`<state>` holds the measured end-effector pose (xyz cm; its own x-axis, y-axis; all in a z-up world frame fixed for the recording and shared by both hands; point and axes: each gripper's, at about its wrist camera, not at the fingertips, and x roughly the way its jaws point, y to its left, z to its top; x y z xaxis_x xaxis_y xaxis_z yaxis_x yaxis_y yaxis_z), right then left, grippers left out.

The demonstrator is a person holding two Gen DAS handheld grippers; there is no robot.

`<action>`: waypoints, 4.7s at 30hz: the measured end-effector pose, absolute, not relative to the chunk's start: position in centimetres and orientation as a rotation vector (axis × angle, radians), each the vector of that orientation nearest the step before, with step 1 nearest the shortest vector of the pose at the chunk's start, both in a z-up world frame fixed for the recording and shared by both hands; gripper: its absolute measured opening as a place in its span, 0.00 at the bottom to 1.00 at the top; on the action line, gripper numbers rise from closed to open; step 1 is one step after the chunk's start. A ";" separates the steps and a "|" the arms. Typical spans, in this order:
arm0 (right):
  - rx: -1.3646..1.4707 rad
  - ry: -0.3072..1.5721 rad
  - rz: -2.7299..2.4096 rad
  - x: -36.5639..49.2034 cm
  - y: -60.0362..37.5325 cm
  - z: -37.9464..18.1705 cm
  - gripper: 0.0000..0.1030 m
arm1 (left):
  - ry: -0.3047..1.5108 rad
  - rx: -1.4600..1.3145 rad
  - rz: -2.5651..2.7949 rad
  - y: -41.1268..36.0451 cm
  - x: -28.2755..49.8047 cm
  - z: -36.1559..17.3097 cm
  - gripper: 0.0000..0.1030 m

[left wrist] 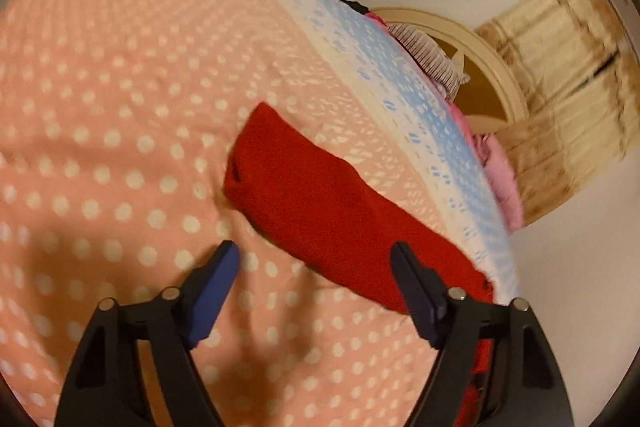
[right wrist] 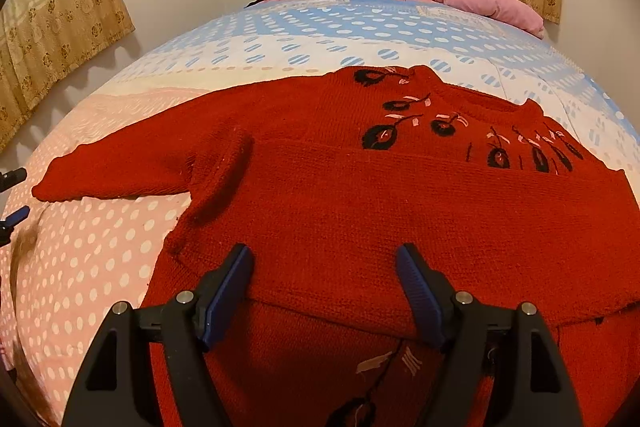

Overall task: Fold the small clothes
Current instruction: 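Move the left gripper to the cuff of the other sleeve, then close the left gripper on the sleeve cuff and lift it, then carry the held sleeve across the sweater body toward the folded sleeve, then lower the sleeve onto the sweater body and open the left gripper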

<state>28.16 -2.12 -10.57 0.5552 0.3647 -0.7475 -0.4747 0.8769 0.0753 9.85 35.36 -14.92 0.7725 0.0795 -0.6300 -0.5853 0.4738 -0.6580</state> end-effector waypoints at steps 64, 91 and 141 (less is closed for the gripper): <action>0.015 0.866 0.503 24.1 -8.8 -6.9 0.76 | 0.435 -0.778 0.118 25.6 18.6 -2.6 0.06; -0.008 0.852 0.529 14.4 -15.8 -8.9 0.76 | 0.425 -0.654 -0.094 12.9 25.3 5.4 0.06; -0.038 0.727 0.536 11.8 -16.0 -10.7 0.82 | 0.790 -0.085 0.133 7.3 24.6 -10.3 0.88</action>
